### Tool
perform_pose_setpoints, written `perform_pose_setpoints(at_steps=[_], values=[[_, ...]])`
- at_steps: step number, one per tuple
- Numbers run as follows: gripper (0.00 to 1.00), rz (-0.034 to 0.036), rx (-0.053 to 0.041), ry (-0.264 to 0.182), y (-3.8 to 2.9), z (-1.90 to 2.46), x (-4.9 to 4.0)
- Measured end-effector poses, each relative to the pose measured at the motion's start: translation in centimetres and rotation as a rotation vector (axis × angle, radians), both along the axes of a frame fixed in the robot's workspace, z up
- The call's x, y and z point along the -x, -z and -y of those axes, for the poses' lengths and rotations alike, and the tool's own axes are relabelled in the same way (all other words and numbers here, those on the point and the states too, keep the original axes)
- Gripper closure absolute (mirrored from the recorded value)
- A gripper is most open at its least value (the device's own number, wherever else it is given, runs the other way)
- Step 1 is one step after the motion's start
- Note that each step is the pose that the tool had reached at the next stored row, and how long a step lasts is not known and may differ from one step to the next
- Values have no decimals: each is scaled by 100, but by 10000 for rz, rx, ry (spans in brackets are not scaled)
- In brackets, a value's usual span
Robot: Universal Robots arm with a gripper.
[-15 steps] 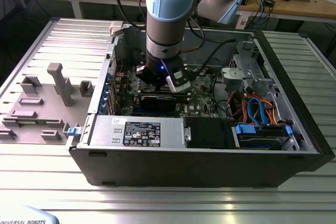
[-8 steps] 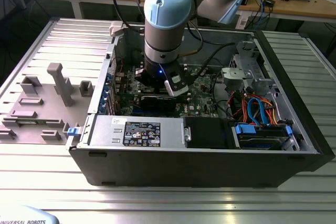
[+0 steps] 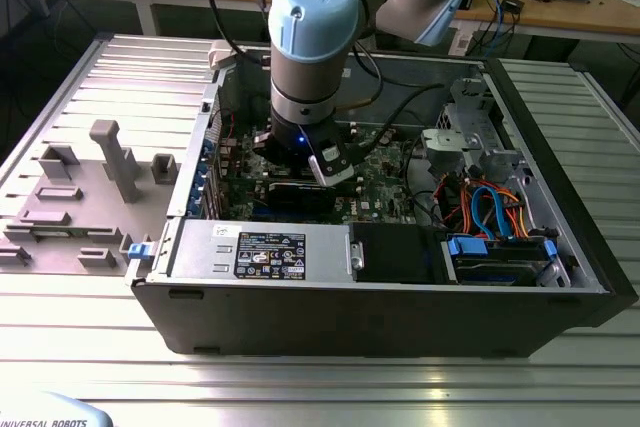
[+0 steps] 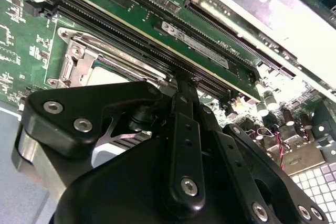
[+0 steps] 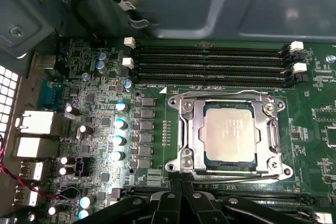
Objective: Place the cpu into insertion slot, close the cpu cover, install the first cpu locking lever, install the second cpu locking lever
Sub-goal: 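Install the second cpu locking lever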
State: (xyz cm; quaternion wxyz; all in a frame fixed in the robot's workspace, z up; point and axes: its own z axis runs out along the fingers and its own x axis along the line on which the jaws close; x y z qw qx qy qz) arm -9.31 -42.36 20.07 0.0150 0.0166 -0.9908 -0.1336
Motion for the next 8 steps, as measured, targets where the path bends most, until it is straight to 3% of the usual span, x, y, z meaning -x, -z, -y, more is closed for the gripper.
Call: perform_pose_setpoints(at_steps=[8], values=[[89, 1, -255, -1, 34, -10, 25]])
